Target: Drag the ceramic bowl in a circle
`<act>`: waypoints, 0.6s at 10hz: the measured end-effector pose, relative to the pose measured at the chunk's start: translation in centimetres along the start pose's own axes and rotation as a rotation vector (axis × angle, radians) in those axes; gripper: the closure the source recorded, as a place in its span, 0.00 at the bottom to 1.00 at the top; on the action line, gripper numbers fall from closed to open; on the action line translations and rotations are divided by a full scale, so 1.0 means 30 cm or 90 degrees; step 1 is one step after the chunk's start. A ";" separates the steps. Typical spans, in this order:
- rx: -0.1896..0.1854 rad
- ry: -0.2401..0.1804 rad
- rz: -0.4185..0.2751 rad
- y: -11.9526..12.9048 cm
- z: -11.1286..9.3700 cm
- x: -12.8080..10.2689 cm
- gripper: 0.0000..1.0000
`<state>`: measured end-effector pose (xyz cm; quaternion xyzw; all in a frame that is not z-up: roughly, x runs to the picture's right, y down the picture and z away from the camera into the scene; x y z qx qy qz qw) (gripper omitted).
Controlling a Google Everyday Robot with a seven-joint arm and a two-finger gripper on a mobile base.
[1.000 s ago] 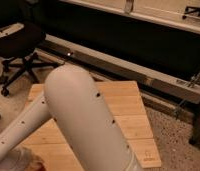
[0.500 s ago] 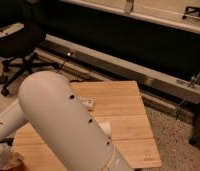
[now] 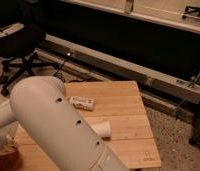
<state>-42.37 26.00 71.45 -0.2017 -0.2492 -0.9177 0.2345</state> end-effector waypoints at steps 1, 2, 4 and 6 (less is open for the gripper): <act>0.003 0.002 0.020 0.060 -0.005 0.040 1.00; 0.006 0.003 0.045 0.138 -0.013 0.084 1.00; 0.014 0.008 0.094 0.299 -0.034 0.162 1.00; 0.017 0.017 0.138 0.465 -0.056 0.219 1.00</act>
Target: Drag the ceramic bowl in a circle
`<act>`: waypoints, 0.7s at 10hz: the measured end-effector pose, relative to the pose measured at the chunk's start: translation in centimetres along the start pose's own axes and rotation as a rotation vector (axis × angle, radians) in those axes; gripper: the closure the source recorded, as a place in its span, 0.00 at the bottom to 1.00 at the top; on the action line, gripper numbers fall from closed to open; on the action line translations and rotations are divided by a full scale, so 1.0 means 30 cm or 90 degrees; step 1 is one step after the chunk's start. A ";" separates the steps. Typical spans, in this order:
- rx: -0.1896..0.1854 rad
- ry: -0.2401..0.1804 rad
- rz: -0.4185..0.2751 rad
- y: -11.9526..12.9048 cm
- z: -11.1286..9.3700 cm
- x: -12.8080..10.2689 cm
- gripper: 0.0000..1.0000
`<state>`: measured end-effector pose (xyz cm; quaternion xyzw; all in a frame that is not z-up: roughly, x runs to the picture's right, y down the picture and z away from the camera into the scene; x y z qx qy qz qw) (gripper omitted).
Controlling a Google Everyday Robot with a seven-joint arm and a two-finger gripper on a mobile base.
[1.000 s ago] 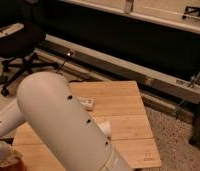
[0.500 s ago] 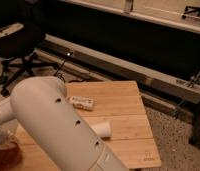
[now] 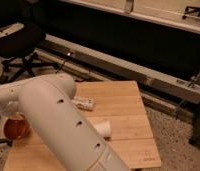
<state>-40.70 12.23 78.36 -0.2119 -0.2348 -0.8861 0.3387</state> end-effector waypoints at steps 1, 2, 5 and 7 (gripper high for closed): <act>0.002 0.008 0.031 0.114 -0.021 0.058 1.00; 0.002 0.014 0.050 0.185 -0.035 0.088 1.00; -0.003 0.040 0.116 0.462 -0.093 0.171 1.00; -0.005 0.047 0.132 0.532 -0.110 0.183 1.00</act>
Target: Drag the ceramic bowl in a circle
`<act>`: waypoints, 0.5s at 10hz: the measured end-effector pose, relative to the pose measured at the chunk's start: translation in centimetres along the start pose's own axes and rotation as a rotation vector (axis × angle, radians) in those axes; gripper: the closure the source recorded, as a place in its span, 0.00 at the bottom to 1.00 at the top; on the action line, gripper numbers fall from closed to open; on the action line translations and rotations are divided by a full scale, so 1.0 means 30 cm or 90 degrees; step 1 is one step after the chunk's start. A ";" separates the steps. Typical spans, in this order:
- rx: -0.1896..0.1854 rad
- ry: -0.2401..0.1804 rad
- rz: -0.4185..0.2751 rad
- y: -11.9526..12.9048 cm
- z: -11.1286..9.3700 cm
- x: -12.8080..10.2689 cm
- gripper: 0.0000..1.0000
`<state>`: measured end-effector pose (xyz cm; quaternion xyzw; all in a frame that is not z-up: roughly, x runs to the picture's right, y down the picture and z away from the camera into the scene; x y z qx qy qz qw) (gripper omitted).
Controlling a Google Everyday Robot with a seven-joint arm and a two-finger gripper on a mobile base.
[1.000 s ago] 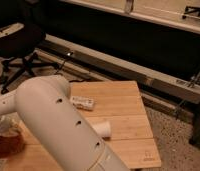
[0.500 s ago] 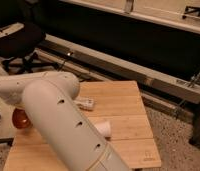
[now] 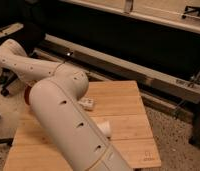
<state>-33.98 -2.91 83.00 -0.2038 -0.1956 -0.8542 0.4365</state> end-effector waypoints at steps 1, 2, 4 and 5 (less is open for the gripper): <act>0.002 -0.001 -0.002 -0.007 0.000 -0.001 1.00; 0.001 -0.001 -0.003 -0.012 -0.001 0.000 1.00; 0.000 -0.001 -0.002 -0.005 0.000 -0.001 1.00; 0.000 -0.006 -0.002 -0.004 0.012 -0.014 1.00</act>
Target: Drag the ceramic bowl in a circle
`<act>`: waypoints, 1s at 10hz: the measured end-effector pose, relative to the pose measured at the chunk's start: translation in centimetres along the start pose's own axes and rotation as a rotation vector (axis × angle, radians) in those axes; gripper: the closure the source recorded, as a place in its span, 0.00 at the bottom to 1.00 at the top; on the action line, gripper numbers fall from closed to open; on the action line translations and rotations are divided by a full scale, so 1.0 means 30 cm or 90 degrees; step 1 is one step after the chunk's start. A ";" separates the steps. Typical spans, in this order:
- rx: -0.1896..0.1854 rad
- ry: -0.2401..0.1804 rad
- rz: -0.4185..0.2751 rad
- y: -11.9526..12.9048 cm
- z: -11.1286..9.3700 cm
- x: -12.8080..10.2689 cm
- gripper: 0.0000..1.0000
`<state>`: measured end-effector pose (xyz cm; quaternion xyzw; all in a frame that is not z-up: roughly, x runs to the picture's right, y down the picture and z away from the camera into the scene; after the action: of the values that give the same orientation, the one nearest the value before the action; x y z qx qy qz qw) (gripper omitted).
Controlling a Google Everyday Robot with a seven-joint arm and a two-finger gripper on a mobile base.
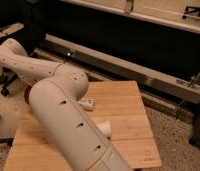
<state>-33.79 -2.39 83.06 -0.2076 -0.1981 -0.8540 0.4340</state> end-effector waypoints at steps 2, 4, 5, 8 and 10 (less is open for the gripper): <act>0.007 -0.033 0.012 0.034 0.058 -0.098 1.00; 0.022 -0.087 0.025 0.061 0.136 -0.274 1.00; 0.031 -0.134 0.039 0.088 0.200 -0.444 1.00; 0.052 -0.258 0.077 0.150 0.353 -0.916 1.00; 0.060 -0.314 0.077 0.174 0.415 -1.150 1.00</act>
<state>-8.69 23.96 76.13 -0.4007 -0.3249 -0.7396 0.4323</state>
